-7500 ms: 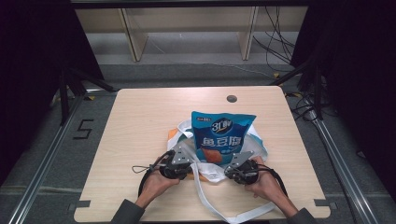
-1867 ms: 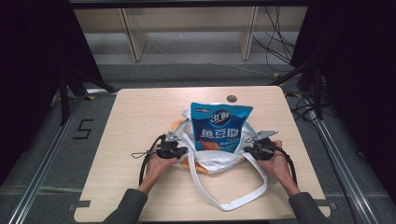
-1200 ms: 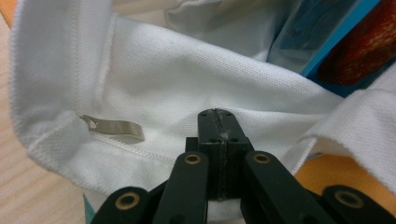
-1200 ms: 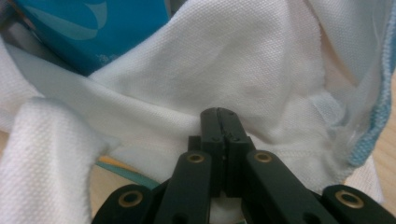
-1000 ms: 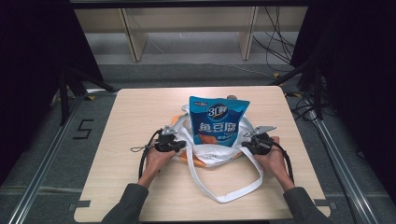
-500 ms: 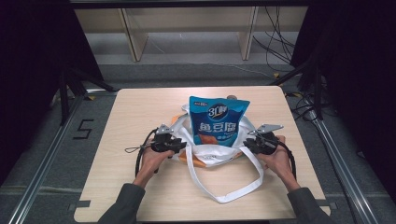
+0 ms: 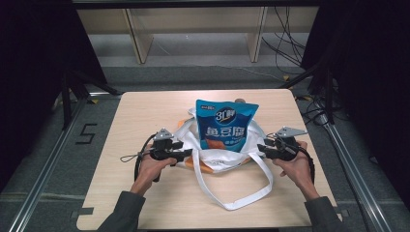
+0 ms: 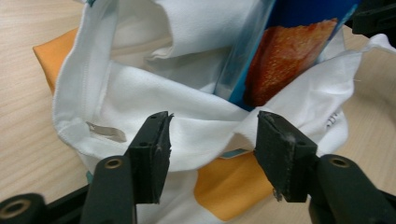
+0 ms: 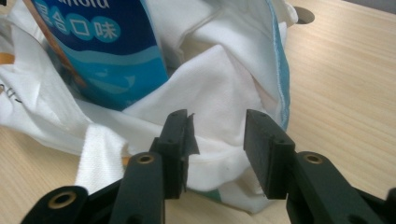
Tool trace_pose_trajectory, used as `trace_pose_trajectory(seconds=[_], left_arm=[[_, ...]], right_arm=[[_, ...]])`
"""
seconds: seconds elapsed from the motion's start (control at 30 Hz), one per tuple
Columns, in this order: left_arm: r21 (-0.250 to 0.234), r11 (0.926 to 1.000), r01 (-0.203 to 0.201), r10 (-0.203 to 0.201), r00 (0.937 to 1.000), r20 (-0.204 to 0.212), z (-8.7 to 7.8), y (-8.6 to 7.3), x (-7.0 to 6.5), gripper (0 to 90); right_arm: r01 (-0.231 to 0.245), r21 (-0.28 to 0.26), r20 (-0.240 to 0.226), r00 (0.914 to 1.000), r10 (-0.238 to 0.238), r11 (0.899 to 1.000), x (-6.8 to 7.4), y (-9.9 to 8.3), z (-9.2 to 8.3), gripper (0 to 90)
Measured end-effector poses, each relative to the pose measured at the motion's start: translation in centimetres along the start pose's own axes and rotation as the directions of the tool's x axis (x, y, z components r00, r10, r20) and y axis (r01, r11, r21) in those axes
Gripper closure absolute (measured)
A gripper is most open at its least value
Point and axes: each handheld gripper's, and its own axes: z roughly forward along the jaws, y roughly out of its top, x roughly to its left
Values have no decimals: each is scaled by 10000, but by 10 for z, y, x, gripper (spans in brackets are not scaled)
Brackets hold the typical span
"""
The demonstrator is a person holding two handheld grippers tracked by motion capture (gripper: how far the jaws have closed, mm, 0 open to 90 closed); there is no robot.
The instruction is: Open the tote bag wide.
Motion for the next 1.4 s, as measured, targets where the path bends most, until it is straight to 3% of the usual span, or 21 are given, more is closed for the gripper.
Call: trace_pose_trajectory(seconds=[0.17,0.27,0.33,0.4,0.43,0.5,0.57,0.73,0.8,0.83,1.0,1.03,1.13,1.27,1.4], left_arm=[[-62,9999,-145,144,9998,-160,-8,1,-10,374],[-75,9999,-114,113,9999,-97,-13,-1,-13,365],[9,9999,-143,143,9998,-125,-16,-2,-16,359],[-28,9997,-259,258,9995,-168,-19,-3,-19,353],[55,9991,-425,426,9990,-148,-20,-5,-23,344],[-2,9986,-521,520,9985,-143,-21,-6,-26,337],[44,9979,-642,642,9979,-120,-24,-7,-29,333],[-42,9979,-645,644,9978,-161,-27,-12,-33,328],[56,9975,-703,703,9975,-67,-28,-14,-34,327],[95,9955,-939,940,9956,-40,-30,-15,-35,327],[-16,9971,-760,760,9971,-39,-32,-20,-38,321],[31,9974,-723,723,9974,-63,-35,-22,-38,314],[76,9978,-653,653,9979,-33,-37,-24,-39,305],[164,9970,-757,759,9971,-83,-40,-30,-44,293],[217,9965,-811,813,9966,-104,-44,-34,-46,281]], right_arm=[[-559,-186,-56,9984,558,9983,3,1,-9,539],[-301,-526,-66,9995,298,9982,1,-1,-13,521],[-531,-459,-348,9981,515,9975,2,-2,-16,512],[-174,-628,-45,9998,171,9979,1,-3,-18,507],[-176,-429,-132,9998,170,9989,1,-4,-22,499],[-227,-623,-50,9997,224,9978,2,-6,-24,494],[-121,-453,-134,9998,115,9989,3,-7,-27,488],[-153,-626,-143,9998,144,9979,6,-11,-31,480],[-468,-433,-245,9987,458,9980,10,-14,-33,475],[-402,-432,-221,9990,392,9983,11,-14,-33,472],[-388,-514,-203,9991,378,9979,14,-16,-35,466],[-129,-518,-221,9997,117,9986,13,-17,-37,466],[-310,-470,-252,9992,298,9984,16,-19,-40,466],[-144,-540,-238,9996,131,9984,16,-23,-41,464],[-496,-502,-253,9985,484,9975,18,-27,-45,462]])
